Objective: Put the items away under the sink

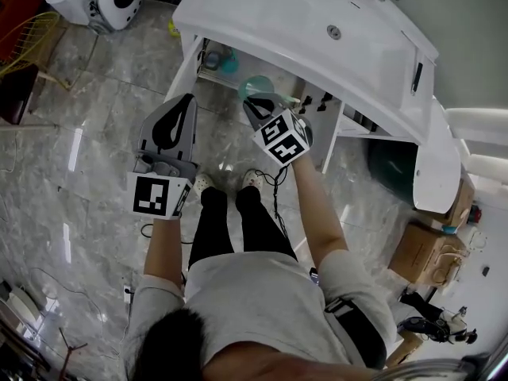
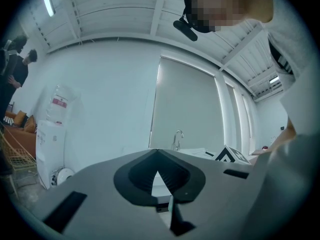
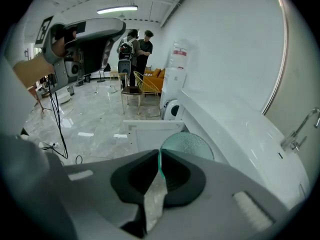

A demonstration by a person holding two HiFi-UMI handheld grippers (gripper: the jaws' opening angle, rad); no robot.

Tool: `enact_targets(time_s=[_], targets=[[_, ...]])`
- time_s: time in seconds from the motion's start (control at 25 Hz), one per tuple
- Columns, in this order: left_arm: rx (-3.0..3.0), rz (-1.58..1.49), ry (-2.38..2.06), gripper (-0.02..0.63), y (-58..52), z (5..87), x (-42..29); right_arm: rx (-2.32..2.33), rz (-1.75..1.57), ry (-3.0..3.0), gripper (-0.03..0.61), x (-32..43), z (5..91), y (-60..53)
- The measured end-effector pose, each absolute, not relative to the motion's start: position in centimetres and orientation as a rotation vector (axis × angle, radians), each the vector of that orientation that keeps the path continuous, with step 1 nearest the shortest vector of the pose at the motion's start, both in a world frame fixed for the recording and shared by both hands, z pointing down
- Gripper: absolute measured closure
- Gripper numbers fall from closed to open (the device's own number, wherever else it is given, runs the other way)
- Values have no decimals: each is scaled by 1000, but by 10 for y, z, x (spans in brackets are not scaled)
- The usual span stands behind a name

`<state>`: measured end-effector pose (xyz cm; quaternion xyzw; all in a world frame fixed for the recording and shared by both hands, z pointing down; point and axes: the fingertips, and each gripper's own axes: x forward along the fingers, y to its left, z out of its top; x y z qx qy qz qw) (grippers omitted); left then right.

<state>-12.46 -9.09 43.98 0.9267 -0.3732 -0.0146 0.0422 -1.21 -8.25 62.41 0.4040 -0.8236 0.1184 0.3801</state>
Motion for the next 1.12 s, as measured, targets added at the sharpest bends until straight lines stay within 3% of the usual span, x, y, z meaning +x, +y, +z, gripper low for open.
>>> enact_targets(time_s=[1.12], targets=[[2889, -36, -1102, 607, -96, 745, -48, 943, 229, -2086, 549, 63, 927, -143]])
